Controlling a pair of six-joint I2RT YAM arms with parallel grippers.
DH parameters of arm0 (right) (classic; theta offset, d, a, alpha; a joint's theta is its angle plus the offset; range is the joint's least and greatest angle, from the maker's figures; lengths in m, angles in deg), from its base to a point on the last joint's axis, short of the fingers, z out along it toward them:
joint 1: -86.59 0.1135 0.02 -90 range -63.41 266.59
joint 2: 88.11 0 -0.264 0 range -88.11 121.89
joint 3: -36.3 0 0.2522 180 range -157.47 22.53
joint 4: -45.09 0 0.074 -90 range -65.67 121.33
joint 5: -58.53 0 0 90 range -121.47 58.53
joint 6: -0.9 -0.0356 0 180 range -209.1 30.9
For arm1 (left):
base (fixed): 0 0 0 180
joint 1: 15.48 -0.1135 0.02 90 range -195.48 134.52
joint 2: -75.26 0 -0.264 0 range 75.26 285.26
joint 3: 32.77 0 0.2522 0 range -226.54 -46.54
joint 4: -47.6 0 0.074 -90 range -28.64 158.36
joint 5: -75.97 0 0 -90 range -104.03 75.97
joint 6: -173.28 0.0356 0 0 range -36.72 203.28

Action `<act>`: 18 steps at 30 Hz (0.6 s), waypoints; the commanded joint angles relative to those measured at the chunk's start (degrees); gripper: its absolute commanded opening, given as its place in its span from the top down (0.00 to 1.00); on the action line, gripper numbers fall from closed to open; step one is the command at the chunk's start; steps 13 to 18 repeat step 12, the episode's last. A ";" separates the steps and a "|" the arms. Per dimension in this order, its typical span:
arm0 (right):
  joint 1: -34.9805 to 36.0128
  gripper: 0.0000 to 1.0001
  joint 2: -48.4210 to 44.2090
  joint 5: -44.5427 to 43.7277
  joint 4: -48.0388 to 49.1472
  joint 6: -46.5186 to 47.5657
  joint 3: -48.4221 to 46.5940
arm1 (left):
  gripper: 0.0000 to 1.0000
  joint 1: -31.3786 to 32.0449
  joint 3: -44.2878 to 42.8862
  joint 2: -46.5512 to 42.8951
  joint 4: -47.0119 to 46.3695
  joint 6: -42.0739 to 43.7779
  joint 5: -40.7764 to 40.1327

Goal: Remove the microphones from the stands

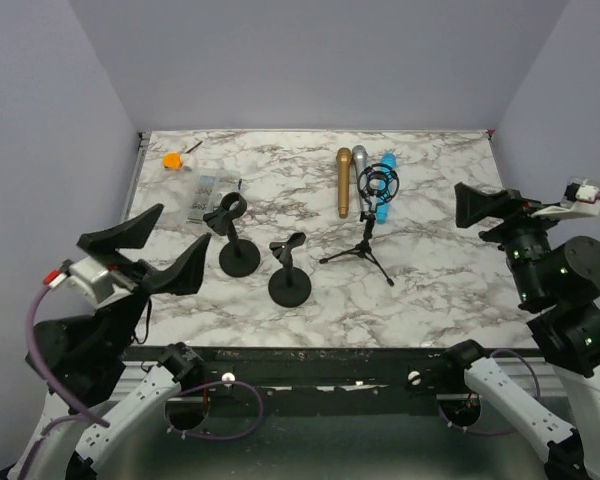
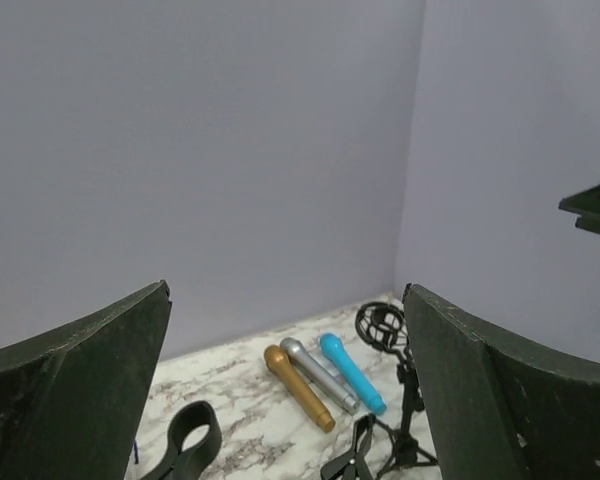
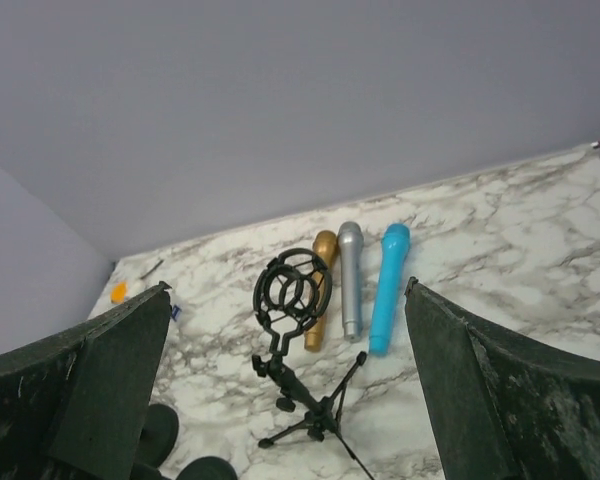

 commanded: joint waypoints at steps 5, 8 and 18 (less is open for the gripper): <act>-0.30 0.00 -4.14 -10.04 -1.71 1.38 -3.77 | 0.02 0.13 -3.60 -9.55 7.88 1.11 -8.53; -0.26 0.00 -5.09 -8.87 -2.53 1.31 -4.55 | 0.01 0.17 -4.28 -10.55 8.59 1.46 -9.63; -0.30 0.00 -4.18 -6.07 -4.86 2.35 -6.09 | 0.01 0.15 -4.93 -10.94 8.69 1.16 -9.94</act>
